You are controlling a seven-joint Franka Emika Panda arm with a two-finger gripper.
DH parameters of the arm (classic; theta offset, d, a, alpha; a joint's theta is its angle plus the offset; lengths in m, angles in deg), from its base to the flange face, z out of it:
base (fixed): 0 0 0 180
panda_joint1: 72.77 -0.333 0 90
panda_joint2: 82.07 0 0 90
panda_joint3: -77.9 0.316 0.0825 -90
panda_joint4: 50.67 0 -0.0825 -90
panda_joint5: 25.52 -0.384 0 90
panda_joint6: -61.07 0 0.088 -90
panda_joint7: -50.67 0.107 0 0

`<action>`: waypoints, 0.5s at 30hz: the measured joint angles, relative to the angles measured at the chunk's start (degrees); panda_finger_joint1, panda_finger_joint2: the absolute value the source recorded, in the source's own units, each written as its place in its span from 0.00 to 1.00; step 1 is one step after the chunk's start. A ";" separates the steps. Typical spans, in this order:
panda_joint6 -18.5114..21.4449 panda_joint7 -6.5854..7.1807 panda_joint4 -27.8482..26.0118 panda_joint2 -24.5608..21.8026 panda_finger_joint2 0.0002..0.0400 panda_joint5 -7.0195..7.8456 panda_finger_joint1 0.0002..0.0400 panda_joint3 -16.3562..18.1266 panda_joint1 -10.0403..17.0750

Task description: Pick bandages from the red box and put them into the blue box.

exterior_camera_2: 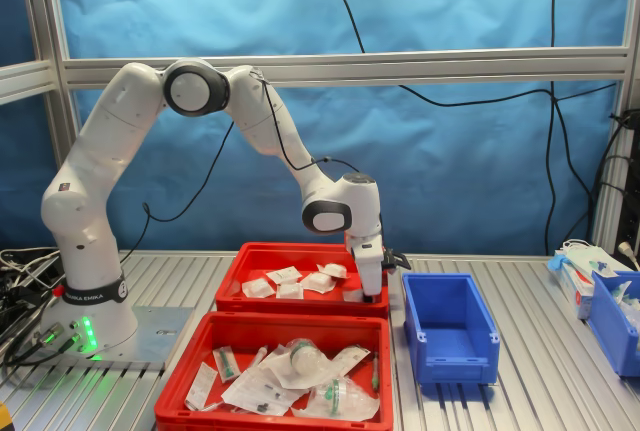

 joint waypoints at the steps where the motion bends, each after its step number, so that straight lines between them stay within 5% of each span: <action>1: 0.00 0.00 0.12 -0.20 0.21 0.00 0.21 0.00 0.00; 15: 0.29 0.00 2.16 -5.05 0.21 0.00 0.21 0.00 0.00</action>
